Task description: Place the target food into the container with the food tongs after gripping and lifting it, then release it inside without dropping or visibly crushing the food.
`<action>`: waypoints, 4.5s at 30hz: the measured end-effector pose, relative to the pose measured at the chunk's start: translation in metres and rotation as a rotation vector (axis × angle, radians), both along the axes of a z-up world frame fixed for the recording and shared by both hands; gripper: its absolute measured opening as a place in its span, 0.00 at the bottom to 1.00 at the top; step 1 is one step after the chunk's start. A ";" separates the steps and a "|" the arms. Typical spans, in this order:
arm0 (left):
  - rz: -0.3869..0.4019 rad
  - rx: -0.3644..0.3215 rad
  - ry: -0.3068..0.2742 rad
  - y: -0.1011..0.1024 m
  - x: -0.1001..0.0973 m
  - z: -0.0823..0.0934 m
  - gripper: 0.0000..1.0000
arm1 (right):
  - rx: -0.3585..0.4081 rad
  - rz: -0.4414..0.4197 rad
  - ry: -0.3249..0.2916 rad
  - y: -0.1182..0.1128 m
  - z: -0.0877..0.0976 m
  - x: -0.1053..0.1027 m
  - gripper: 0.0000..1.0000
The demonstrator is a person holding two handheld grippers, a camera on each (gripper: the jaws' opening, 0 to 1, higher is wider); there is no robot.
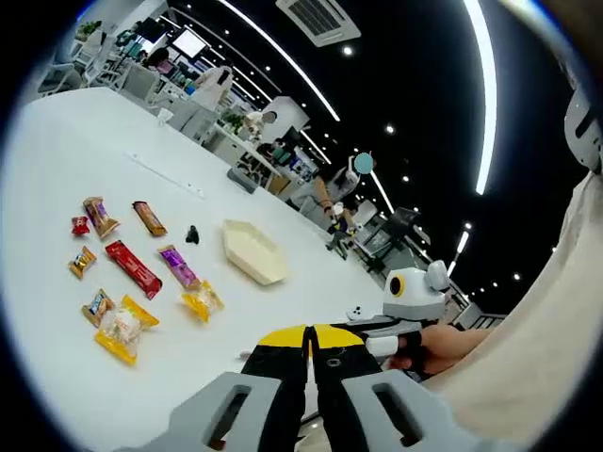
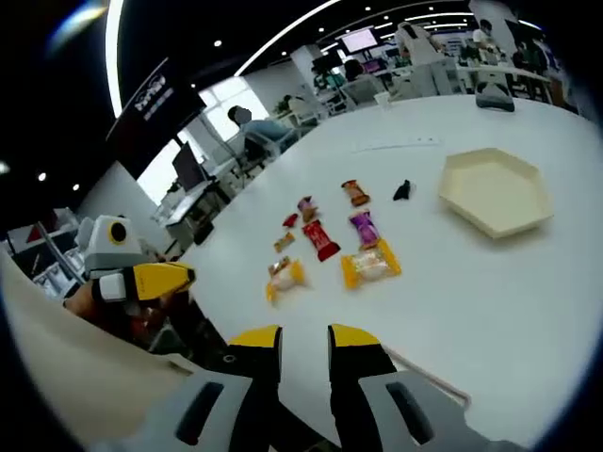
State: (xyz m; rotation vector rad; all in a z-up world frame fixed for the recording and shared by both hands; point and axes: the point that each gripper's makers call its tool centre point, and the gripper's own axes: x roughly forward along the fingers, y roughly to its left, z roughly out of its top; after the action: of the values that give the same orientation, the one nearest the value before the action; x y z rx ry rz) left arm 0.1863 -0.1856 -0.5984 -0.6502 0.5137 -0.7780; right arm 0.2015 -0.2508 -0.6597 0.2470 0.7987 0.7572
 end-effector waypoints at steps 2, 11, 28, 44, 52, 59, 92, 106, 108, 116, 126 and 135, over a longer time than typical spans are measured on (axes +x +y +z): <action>-0.002 0.000 0.002 -0.001 0.000 0.000 0.00 | 0.001 -0.002 -0.001 -0.001 0.000 0.000 0.19; 0.000 -0.001 0.003 -0.001 0.001 -0.001 0.00 | 0.000 -0.004 0.003 -0.002 -0.001 0.001 0.18; -0.008 0.001 0.012 -0.003 0.002 -0.002 0.00 | 0.001 -0.006 0.005 -0.003 -0.002 0.003 0.18; -0.009 -0.002 0.013 -0.003 0.005 -0.004 0.00 | -0.003 -0.003 0.006 -0.004 -0.003 0.005 0.18; -0.008 -0.003 0.014 -0.003 0.005 -0.004 0.00 | -0.004 -0.005 0.007 -0.004 -0.003 0.006 0.18; -0.008 -0.005 0.014 -0.004 0.005 -0.004 0.00 | -0.004 -0.008 0.008 -0.005 -0.003 0.006 0.18; 0.000 -0.008 0.005 -0.002 0.006 -0.001 0.00 | -0.010 -0.009 0.001 -0.005 -0.003 0.008 0.19; -0.038 -0.005 0.015 -0.009 -0.004 -0.005 0.00 | -0.008 -0.068 -0.003 -0.022 -0.005 0.004 0.19; -0.056 0.012 0.012 -0.011 -0.005 -0.006 0.00 | -0.008 -0.081 0.002 -0.026 -0.007 0.002 0.19; -0.119 0.043 -0.002 -0.026 -0.008 -0.007 0.00 | -0.004 -0.128 0.004 -0.041 -0.007 -0.001 0.18; -0.110 0.162 -0.073 -0.023 -0.003 -0.010 0.18 | -0.039 -0.168 -0.055 -0.063 -0.005 0.001 0.25; -0.068 0.333 -0.122 0.009 0.001 -0.021 0.30 | -0.140 -0.109 -0.249 -0.088 0.011 0.006 0.43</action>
State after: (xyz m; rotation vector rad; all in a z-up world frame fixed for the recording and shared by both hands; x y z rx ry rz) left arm 0.1873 -0.1762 -0.6190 -0.2767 0.5403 -0.7686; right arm 0.2071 -0.3392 -0.6489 0.0671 0.5937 0.6125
